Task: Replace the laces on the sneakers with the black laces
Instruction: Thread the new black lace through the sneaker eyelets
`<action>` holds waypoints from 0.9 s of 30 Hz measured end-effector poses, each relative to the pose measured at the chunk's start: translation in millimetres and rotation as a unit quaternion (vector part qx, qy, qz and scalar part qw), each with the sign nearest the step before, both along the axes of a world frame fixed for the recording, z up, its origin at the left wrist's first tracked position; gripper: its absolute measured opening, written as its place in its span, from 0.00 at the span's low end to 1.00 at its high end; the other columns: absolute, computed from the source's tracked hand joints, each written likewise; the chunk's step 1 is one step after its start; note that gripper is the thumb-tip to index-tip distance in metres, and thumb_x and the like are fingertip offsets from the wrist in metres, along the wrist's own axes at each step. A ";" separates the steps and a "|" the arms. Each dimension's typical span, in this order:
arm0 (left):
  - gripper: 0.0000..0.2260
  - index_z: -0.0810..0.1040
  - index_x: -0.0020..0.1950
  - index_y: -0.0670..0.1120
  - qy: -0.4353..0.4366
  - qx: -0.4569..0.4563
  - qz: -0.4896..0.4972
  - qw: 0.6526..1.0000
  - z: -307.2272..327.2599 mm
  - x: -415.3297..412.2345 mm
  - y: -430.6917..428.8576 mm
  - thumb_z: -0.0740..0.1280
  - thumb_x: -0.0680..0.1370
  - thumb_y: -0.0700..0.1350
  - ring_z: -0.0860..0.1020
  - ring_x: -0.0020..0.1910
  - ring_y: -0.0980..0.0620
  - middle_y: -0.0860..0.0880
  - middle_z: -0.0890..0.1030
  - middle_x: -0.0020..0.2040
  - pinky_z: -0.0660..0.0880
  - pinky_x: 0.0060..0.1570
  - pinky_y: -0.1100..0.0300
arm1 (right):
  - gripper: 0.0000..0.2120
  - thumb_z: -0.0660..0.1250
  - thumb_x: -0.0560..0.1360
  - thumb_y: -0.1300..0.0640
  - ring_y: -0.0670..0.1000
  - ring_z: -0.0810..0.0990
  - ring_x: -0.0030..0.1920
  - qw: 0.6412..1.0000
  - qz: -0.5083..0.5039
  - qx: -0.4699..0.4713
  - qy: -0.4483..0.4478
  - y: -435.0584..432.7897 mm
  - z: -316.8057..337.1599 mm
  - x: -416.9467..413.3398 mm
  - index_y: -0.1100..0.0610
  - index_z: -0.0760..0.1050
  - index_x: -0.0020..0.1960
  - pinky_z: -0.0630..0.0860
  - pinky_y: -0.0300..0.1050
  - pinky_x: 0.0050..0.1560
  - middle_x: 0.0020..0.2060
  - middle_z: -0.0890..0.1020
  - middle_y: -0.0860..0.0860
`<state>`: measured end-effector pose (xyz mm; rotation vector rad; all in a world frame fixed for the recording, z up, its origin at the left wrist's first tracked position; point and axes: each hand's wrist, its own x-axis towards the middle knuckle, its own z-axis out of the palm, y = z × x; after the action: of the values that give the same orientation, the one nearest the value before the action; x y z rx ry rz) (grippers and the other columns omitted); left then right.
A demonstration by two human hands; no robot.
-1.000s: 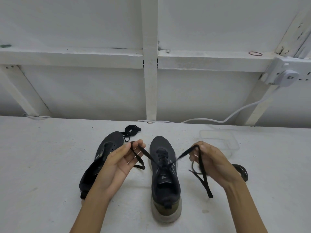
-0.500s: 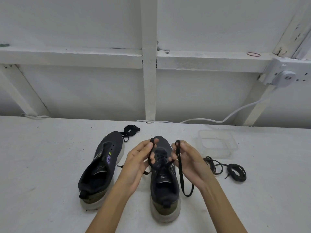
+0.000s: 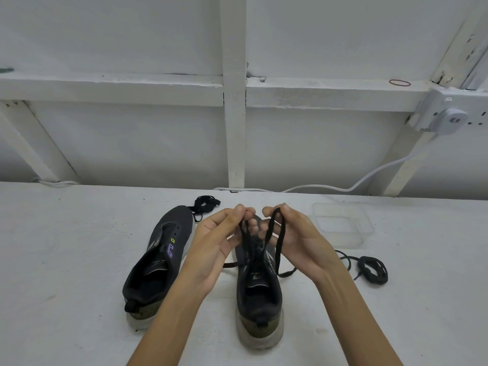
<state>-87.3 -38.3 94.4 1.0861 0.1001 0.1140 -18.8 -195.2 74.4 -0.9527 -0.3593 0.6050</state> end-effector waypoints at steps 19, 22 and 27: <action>0.12 0.82 0.59 0.46 0.015 0.089 -0.031 0.995 -7.0 8.2 3.7 0.64 0.79 0.38 0.79 0.41 0.55 0.47 0.81 0.45 0.78 0.50 0.58 | 0.12 0.65 0.76 0.68 0.55 0.76 0.41 0.990 -0.006 -0.122 -0.074 -5.0 5.8 8.1 0.65 0.79 0.58 0.76 0.45 0.53 0.42 0.79 0.61; 0.12 0.82 0.56 0.44 0.025 0.069 -0.016 0.997 -8.0 8.9 2.4 0.67 0.74 0.41 0.79 0.40 0.54 0.48 0.83 0.43 0.79 0.46 0.61 | 0.07 0.68 0.73 0.71 0.56 0.79 0.41 0.986 -0.017 -0.131 -0.105 -3.1 7.6 5.5 0.64 0.80 0.49 0.78 0.46 0.52 0.40 0.82 0.59; 0.13 0.80 0.54 0.42 0.046 0.049 0.015 0.998 -12.6 10.1 -0.9 0.70 0.70 0.42 0.81 0.39 0.54 0.48 0.84 0.41 0.80 0.43 0.62 | 0.12 0.73 0.67 0.74 0.54 0.84 0.40 0.975 -0.065 -0.164 -0.132 0.8 8.0 2.8 0.60 0.75 0.40 0.80 0.43 0.47 0.39 0.84 0.56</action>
<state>-77.2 -39.1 81.7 1.1877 0.1947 0.0971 -16.0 -194.4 82.4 -1.3705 -0.4370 0.4248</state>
